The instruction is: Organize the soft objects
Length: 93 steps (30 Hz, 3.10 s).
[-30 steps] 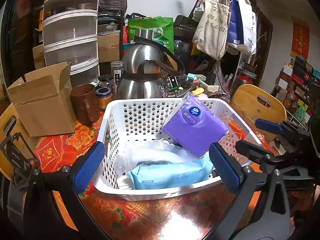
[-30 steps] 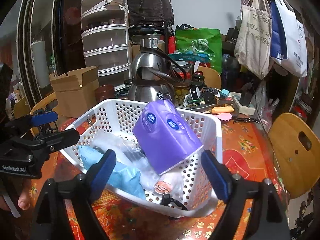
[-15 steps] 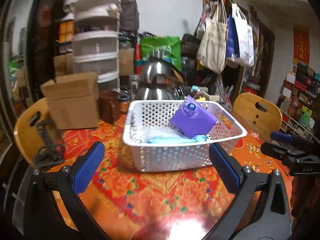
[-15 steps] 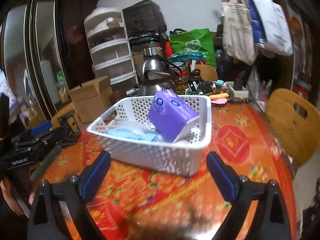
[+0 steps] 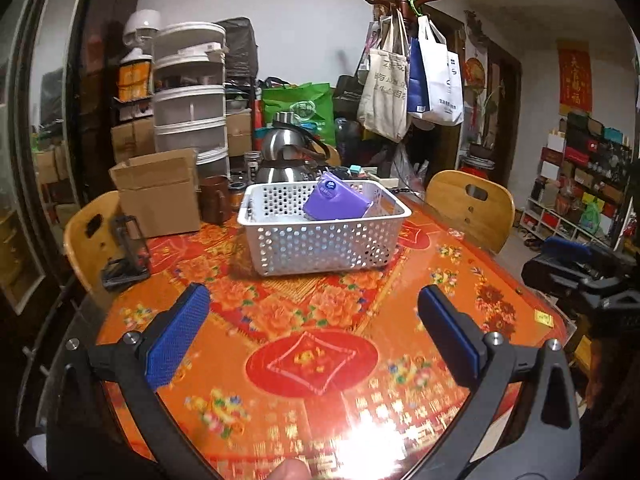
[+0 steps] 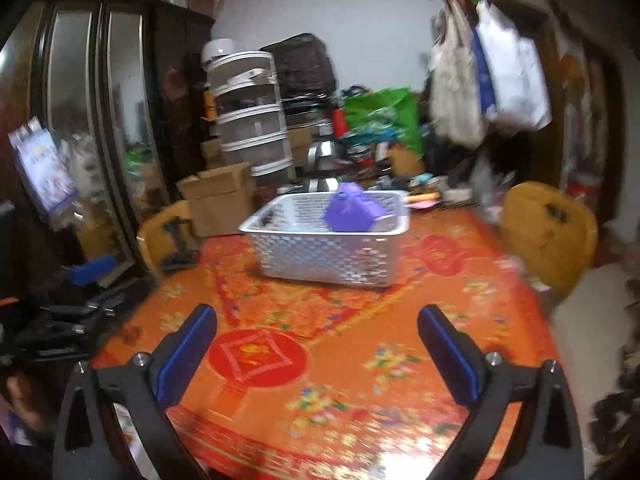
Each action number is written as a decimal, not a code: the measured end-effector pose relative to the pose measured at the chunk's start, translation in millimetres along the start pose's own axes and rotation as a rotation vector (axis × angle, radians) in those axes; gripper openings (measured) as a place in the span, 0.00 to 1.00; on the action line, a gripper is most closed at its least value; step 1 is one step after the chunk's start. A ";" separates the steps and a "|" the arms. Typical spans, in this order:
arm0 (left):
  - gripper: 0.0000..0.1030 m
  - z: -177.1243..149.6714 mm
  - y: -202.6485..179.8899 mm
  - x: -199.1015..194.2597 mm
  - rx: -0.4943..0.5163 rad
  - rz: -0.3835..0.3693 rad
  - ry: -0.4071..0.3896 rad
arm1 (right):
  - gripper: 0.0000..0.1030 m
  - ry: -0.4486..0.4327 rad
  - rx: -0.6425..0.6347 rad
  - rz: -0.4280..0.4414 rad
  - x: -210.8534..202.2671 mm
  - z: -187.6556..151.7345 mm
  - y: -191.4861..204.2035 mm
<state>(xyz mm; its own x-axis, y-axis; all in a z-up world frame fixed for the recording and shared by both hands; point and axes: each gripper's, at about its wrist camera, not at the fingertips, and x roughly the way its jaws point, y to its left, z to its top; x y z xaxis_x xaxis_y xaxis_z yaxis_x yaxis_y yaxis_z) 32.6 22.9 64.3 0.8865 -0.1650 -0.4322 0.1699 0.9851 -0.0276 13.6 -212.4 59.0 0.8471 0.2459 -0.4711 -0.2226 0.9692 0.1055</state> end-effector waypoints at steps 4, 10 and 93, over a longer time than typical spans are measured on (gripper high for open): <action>1.00 -10.7 -18.3 -34.3 0.023 -0.002 0.008 | 0.98 0.018 -0.032 -0.039 -14.7 -6.2 10.4; 1.00 -8.3 -29.0 -51.2 0.006 -0.013 0.034 | 0.98 0.030 -0.051 -0.087 -16.1 -8.5 17.5; 1.00 -10.8 -15.2 -10.1 -0.021 0.015 0.104 | 0.98 0.101 -0.020 -0.041 3.2 -16.9 11.4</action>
<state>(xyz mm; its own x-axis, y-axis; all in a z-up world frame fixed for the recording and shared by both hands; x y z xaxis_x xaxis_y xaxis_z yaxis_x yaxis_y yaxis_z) 16.5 10.1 59.4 0.8392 -0.1451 -0.5241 0.1466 0.9884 -0.0390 5.6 -200.8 43.9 0.8032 0.2027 -0.5602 -0.1997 0.9775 0.0673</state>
